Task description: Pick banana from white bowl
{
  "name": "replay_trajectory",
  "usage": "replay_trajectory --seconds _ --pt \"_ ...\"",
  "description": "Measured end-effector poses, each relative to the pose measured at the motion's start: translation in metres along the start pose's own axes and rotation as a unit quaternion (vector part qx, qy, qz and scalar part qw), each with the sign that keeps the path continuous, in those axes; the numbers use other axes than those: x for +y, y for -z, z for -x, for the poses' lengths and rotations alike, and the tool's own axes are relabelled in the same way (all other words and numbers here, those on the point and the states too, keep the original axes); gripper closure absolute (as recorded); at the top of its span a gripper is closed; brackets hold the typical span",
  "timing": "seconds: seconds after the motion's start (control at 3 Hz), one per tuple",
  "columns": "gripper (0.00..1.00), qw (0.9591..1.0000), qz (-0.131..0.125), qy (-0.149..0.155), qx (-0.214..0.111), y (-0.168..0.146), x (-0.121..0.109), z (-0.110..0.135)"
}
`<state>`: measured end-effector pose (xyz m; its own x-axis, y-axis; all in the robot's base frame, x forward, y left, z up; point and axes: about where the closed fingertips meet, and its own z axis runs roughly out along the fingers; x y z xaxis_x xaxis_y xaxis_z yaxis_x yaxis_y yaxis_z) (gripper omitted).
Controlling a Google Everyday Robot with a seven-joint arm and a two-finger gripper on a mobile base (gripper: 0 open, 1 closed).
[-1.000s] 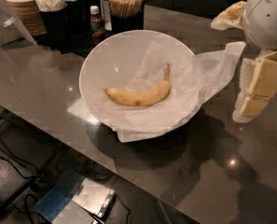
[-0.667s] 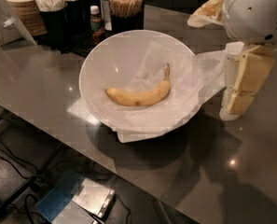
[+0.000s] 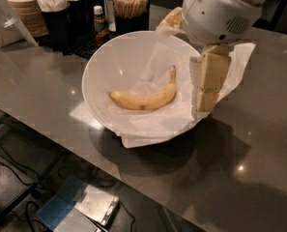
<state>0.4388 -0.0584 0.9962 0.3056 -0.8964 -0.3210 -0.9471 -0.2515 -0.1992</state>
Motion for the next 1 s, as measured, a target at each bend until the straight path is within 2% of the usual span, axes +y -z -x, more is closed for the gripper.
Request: replay_trajectory --seconds 0.33,0.67,1.0 --pt "0.00 0.9992 0.025 -0.024 0.018 -0.024 -0.025 0.009" --pt "0.00 0.9958 0.043 -0.071 0.038 -0.050 -0.048 0.009" --pt "0.00 0.9893 0.040 -0.128 0.058 -0.067 -0.060 -0.011"
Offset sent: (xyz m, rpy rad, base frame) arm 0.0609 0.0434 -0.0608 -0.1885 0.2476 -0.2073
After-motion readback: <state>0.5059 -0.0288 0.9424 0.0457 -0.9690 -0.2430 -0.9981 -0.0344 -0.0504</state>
